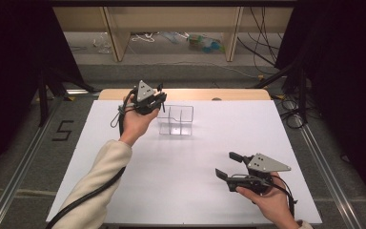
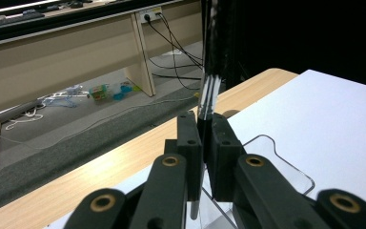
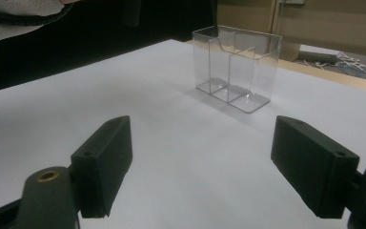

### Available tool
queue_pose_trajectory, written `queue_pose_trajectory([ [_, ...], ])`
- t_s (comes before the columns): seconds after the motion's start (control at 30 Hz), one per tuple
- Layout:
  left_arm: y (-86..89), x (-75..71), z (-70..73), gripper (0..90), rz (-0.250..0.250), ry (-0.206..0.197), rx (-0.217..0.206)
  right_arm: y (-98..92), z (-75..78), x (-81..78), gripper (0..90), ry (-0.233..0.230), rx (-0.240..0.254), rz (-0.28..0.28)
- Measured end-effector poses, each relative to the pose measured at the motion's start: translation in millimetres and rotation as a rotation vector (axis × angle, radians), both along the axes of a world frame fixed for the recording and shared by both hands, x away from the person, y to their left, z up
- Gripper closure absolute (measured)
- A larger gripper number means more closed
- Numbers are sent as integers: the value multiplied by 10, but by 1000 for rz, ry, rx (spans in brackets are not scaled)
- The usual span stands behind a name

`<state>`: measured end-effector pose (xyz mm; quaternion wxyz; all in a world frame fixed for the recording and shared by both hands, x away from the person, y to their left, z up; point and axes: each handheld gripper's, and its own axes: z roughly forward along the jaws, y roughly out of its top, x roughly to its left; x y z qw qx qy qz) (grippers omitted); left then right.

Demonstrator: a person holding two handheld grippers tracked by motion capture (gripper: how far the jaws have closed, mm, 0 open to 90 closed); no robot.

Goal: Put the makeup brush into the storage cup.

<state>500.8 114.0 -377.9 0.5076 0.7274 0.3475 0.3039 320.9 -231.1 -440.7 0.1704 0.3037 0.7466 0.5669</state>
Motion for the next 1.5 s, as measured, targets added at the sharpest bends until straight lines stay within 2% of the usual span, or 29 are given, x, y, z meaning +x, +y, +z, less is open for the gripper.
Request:
queue_pose_trajectory([
  [0.07,-1,1,-1,855,0,0,0,-12,7,-3,231,-3,-18,-9],
  [0.17,-3,0,-4,855,0,0,1,-11,7,-2,231,-2,-19,-9],
  [0.2,5,16,0,855,-9,-21,15,-10,7,-2,231,-2,-19,-9],
  [0.23,7,15,-3,855,-8,-21,15,2,-2,3,231,-3,-1,0],
  [0.27,8,16,-6,855,-8,-20,13,-3,0,10,231,-19,-6,-3],
  [0.3,2,1,-14,855,1,2,0,-8,4,4,231,-14,-16,-8],
  [0.33,6,3,-16,855,3,4,-2,2,-1,0,231,2,0,-1],
  [0.37,18,21,-11,855,-4,-17,10,2,-2,1,231,-1,0,-1],
  [0.43,25,26,-12,855,-2,-19,11,-9,5,-1,231,-1,-20,-8],
  [0.53,28,28,-12,855,-1,-19,10,-9,5,-1,232,0,-21,-8],
  [0.57,27,28,-12,855,-1,-20,10,-11,4,8,232,-17,-23,-8],
  [0.6,26,28,-12,855,-1,-20,9,-9,6,1,232,-7,-21,-9],
  [0.63,25,28,-13,855,-1,-20,9,-12,4,11,232,-24,-23,-8],
  [0.67,24,28,-13,855,0,-20,10,-8,6,-1,233,-1,-20,-8],
  [0.73,23,26,-17,855,-1,-19,10,-11,4,8,233,-18,-23,-8],
  [0.77,13,8,-29,855,9,6,-2,-10,5,3,232,-9,-21,-8],
  [0.87,15,10,-47,855,8,9,-2,-9,5,-1,233,0,-20,-8],
  [0.9,16,10,-52,855,9,10,-4,0,-3,1,233,-9,-11,-16],
  [0.93,16,10,-57,855,10,11,-7,6,-11,15,233,-38,-3,-23],
  [1.0,20,13,-67,855,10,12,-5,10,-13,14,233,-39,0,-25],
  [1.07,22,14,-72,855,10,14,-2,-4,1,0,234,4,-19,-6],
  [1.17,16,14,-74,855,8,14,-6,11,-9,1,234,-12,0,-20],
  [1.2,16,14,-75,855,8,15,-3,-4,1,0,234,2,-20,-8],
  [1.3,17,14,-83,855,9,16,-1,-9,4,-3,234,7,-26,-6],
  [1.33,18,14,-86,855,10,16,-1,13,-13,3,234,-16,2,-24],
  [1.37,19,15,-92,855,10,18,0,14,-12,2,234,-15,3,-22],
  [1.4,20,16,-97,855,11,18,-1,12,-13,11,234,-33,2,-23],
  [1.5,18,18,-106,855,13,21,-3,14,-12,2,235,-15,1,-23],
])
